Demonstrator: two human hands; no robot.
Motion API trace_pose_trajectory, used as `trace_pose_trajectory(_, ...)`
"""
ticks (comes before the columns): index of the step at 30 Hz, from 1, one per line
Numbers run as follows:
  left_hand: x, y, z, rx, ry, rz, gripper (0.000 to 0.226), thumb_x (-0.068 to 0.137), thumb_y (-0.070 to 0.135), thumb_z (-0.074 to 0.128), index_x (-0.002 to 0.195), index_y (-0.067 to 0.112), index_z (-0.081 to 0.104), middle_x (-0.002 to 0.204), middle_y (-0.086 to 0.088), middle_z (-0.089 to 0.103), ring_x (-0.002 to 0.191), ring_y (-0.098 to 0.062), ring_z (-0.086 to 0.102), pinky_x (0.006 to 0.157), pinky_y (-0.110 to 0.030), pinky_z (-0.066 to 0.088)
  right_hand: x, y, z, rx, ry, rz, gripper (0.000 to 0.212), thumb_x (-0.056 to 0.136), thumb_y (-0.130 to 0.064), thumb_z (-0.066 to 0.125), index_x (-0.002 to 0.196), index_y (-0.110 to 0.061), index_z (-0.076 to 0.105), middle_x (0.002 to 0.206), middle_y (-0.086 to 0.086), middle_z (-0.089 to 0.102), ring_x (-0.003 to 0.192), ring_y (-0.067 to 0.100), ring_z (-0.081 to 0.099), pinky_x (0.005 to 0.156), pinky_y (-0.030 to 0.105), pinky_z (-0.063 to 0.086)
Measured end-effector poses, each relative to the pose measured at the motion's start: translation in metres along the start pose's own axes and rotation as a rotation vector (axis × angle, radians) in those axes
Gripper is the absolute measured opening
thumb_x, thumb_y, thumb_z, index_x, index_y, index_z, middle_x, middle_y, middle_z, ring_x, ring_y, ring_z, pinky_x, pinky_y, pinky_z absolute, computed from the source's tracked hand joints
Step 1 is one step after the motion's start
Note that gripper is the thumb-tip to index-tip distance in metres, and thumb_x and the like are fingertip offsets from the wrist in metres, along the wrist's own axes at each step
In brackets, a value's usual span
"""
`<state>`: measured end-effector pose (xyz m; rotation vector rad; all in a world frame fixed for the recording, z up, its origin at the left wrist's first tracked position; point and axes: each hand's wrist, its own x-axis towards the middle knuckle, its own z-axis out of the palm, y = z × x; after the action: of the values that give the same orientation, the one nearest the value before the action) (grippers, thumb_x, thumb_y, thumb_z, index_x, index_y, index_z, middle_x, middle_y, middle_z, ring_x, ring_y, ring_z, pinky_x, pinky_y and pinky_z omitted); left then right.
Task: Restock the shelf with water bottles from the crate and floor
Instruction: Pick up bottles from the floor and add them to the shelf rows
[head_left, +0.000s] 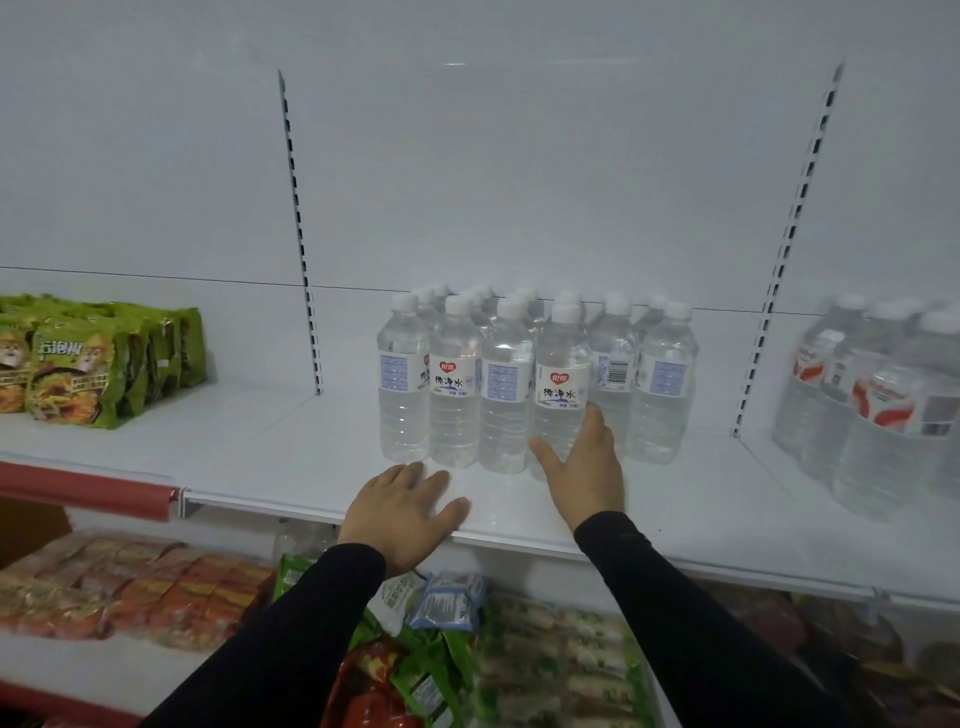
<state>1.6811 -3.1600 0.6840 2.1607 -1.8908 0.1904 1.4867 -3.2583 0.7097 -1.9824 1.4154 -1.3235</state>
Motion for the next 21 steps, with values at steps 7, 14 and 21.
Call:
trace_pose_trajectory(7, 0.0, 0.0, 0.0, 0.015, 0.01, 0.004, 0.088, 0.074, 0.071, 0.0, 0.136, 0.026, 0.043, 0.141, -0.005, 0.046, 0.133, -0.02, 0.036, 0.107, -0.033, 0.029, 0.009, 0.0, 0.001, 0.039, -0.023, 0.011, 0.078, 0.085, -0.033, 0.075, 0.145, -0.011, 0.031, 0.134, 0.015, 0.047, 0.116, 0.03, 0.055, 0.093, 0.035, 0.045)
trace_pose_trajectory(14, 0.001, -0.002, 0.003, 0.028, 0.006, 0.013, 0.086, 0.076, 0.072, -0.001, 0.136, 0.029, 0.043, 0.142, 0.0, 0.046, 0.132, -0.019, 0.036, 0.108, -0.032, 0.029, 0.008, 0.003, -0.002, 0.064, -0.104, 0.112, 0.086, 0.084, -0.043, 0.074, 0.148, -0.007, 0.03, 0.139, 0.016, 0.046, 0.123, 0.03, 0.051, 0.099, 0.035, 0.044)
trace_pose_trajectory(21, -0.001, 0.001, -0.009, -0.039, -0.081, -0.004, 0.091, 0.074, 0.075, 0.005, 0.139, 0.025, 0.043, 0.148, -0.007, 0.041, 0.138, -0.02, 0.032, 0.11, -0.033, 0.026, -0.039, -0.004, -0.042, 0.009, -0.124, 0.03, 0.068, 0.092, -0.045, 0.062, 0.148, -0.015, 0.035, 0.143, 0.007, 0.046, 0.127, 0.02, 0.047, 0.1, 0.024, 0.036)
